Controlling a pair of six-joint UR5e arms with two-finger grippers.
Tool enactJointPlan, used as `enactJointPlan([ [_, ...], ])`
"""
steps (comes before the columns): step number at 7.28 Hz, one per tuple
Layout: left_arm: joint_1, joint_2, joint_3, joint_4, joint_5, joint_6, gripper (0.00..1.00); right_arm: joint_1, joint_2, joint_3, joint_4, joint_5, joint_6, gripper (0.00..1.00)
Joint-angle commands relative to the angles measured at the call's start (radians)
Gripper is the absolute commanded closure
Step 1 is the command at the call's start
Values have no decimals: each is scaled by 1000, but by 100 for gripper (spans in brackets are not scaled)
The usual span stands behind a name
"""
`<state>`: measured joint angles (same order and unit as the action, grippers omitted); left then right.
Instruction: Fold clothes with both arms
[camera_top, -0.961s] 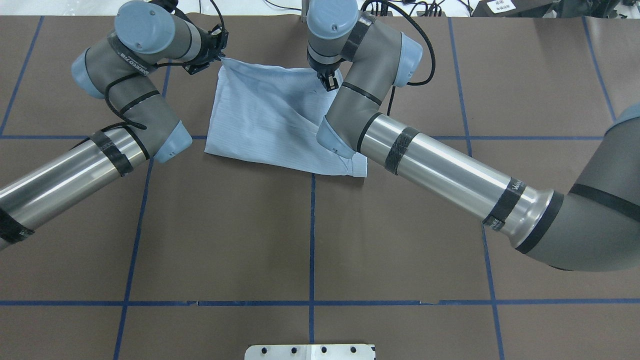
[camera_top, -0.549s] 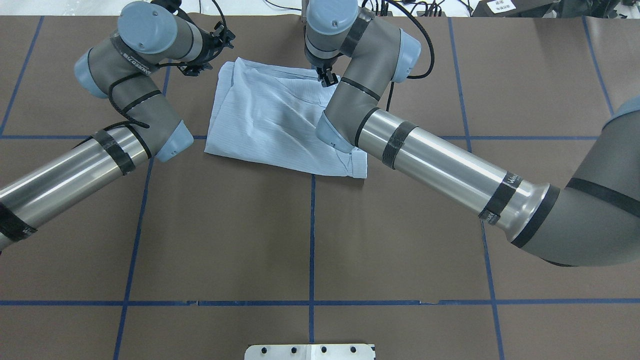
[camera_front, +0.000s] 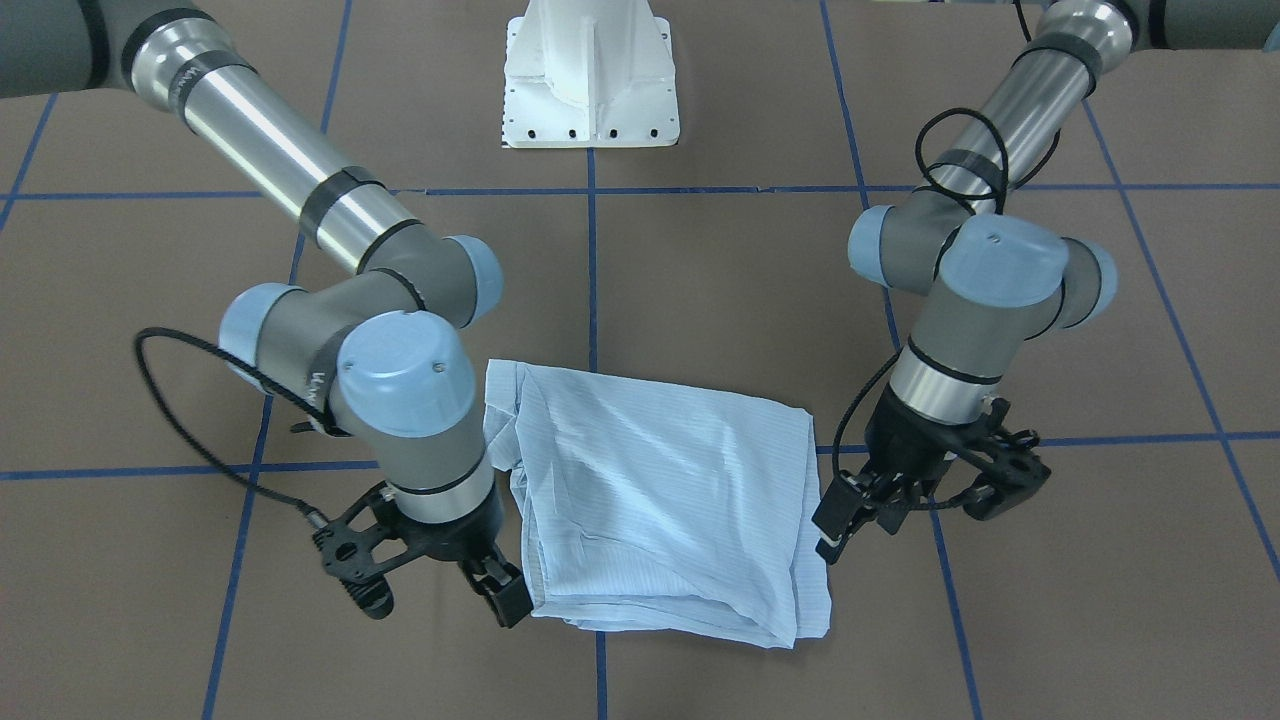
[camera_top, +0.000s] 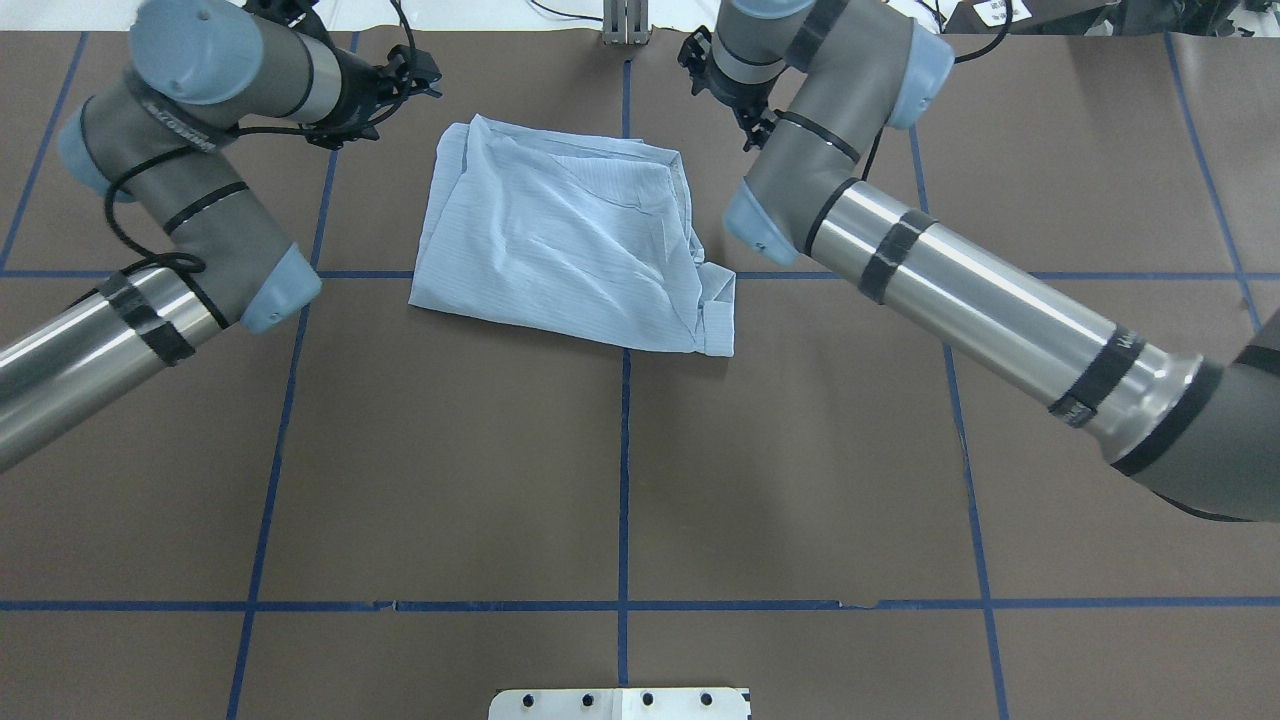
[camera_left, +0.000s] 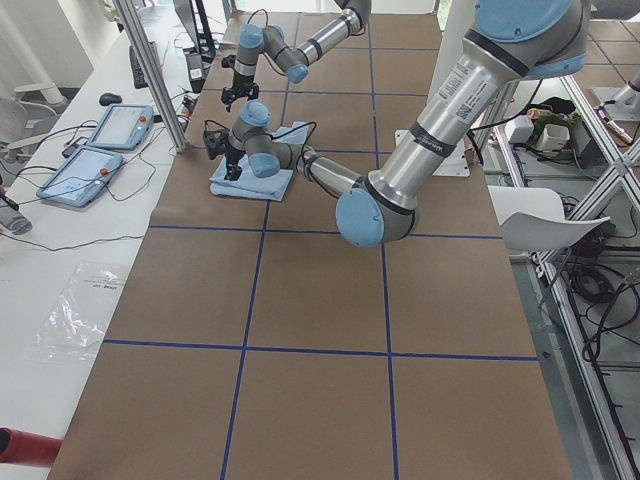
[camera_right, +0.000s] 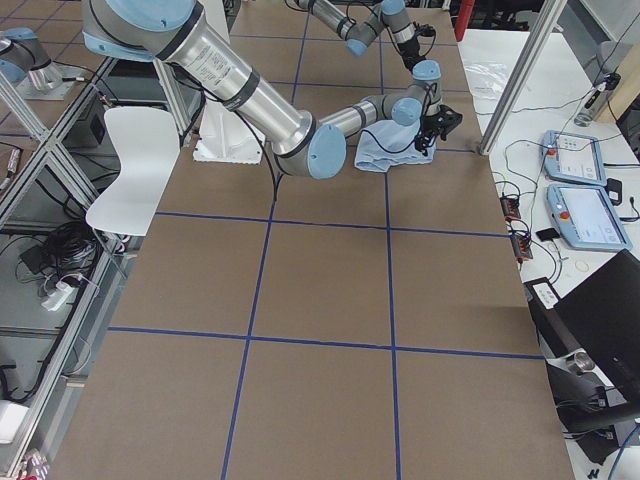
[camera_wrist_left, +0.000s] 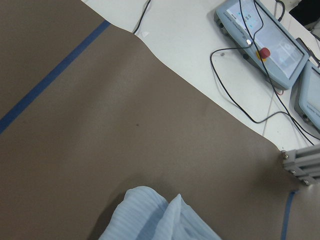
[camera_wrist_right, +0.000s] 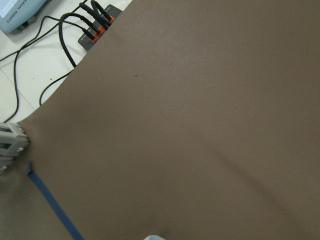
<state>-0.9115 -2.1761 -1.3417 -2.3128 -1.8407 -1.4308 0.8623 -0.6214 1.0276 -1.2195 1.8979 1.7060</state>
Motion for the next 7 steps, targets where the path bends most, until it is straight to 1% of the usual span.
enactJointPlan([
  [1,-74,192,-176,1,-116,363,0,116,-255,274,-145,143,-451,0],
  [2,-137,288,-245,3,-161,471,0,200,-362,370,-167,218,-591,0],
  [3,-206,371,-282,3,-219,624,0,290,-473,443,-166,306,-724,0],
  [4,-292,472,-318,4,-288,814,0,378,-591,529,-167,350,-875,0],
  [5,-390,525,-318,21,-375,981,0,462,-700,589,-167,358,-999,0],
  [6,-470,580,-321,50,-444,1142,0,544,-781,629,-191,368,-1186,0],
  [7,-568,613,-324,106,-507,1311,0,616,-834,675,-283,374,-1370,0],
])
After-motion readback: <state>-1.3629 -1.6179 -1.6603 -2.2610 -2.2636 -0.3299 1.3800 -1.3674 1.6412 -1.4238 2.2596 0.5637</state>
